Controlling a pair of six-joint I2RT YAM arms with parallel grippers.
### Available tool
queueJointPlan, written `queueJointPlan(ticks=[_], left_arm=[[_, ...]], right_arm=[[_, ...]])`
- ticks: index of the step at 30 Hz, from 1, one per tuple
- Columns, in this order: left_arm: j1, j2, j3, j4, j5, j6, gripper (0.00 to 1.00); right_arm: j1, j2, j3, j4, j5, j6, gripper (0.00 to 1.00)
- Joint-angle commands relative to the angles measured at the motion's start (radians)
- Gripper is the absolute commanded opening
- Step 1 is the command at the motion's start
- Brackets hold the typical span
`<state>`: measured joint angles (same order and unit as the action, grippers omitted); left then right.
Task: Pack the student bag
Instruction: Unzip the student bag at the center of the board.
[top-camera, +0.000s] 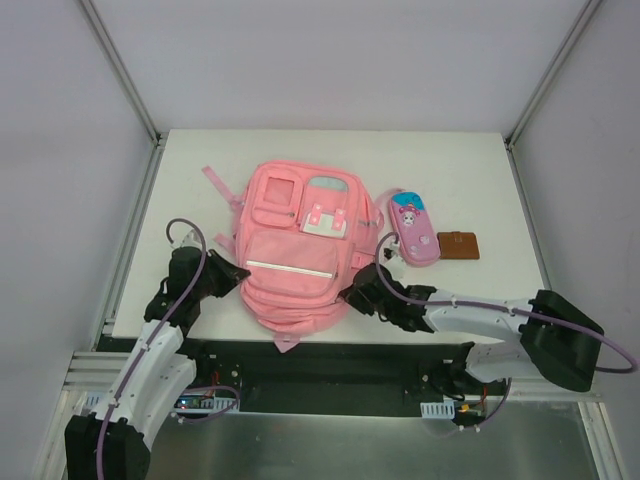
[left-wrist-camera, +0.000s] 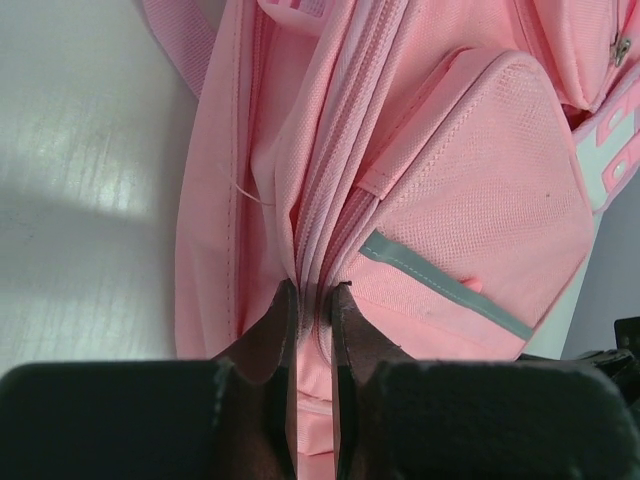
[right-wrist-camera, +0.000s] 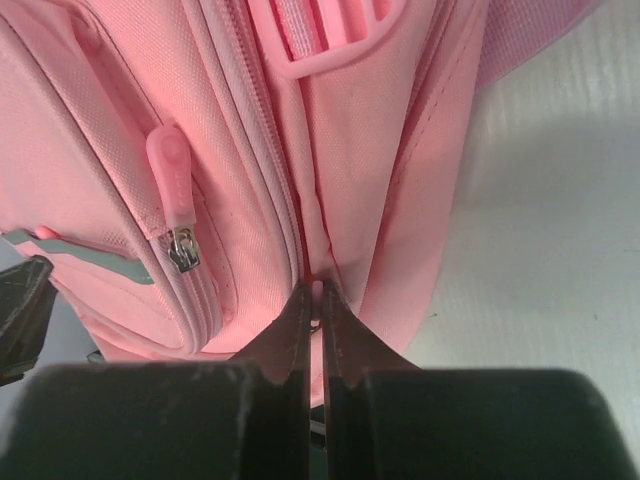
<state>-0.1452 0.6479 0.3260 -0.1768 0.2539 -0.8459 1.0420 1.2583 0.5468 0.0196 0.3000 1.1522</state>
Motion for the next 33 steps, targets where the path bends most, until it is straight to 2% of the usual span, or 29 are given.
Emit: queueJointPlan(ticks=[1, 6, 9, 10, 13, 16, 17, 23, 26, 29, 33], left_arm=[[-0.017, -0.017, -0.028, 0.025, 0.031, -0.056, 0.00], [-0.017, -0.050, -0.047, 0.022, 0.047, -0.053, 0.00], [-0.017, -0.077, -0.047, -0.015, 0.022, -0.054, 0.00], [-0.017, -0.091, -0.051, -0.026, 0.010, -0.059, 0.00], [-0.017, -0.155, -0.074, -0.044, -0.028, -0.085, 0.00], [-0.017, -0.162, -0.079, -0.029, -0.019, -0.105, 0.00], [-0.017, -0.157, -0.079, -0.021, -0.013, -0.105, 0.00], [-0.054, -0.088, -0.070, 0.082, 0.041, -0.122, 0.00], [-0.111, -0.022, -0.053, 0.105, 0.004, -0.137, 0.00], [-0.178, 0.038, -0.045, 0.174, -0.050, -0.183, 0.00], [-0.240, 0.085, -0.031, 0.232, -0.120, -0.220, 0.00]], right_arm=[[0.119, 0.070, 0.047, 0.212, -0.036, 0.067, 0.01], [0.147, 0.096, 0.084, 0.238, -0.009, 0.034, 0.01], [0.084, 0.040, 0.106, 0.217, -0.004, -0.024, 0.01], [0.060, 0.012, 0.123, 0.151, -0.021, -0.048, 0.01], [-0.063, -0.004, 0.227, 0.029, -0.099, -0.182, 0.01], [-0.190, 0.050, 0.339, -0.044, -0.232, -0.302, 0.01], [-0.219, 0.074, 0.363, -0.055, -0.315, -0.321, 0.01], [-0.381, 0.278, 0.523, -0.043, -0.516, -0.382, 0.01], [-0.404, 0.337, 0.558, -0.041, -0.553, -0.368, 0.01], [-0.381, 0.326, 0.503, -0.024, -0.524, -0.316, 0.01], [-0.289, 0.245, 0.288, 0.124, -0.408, -0.136, 0.01]])
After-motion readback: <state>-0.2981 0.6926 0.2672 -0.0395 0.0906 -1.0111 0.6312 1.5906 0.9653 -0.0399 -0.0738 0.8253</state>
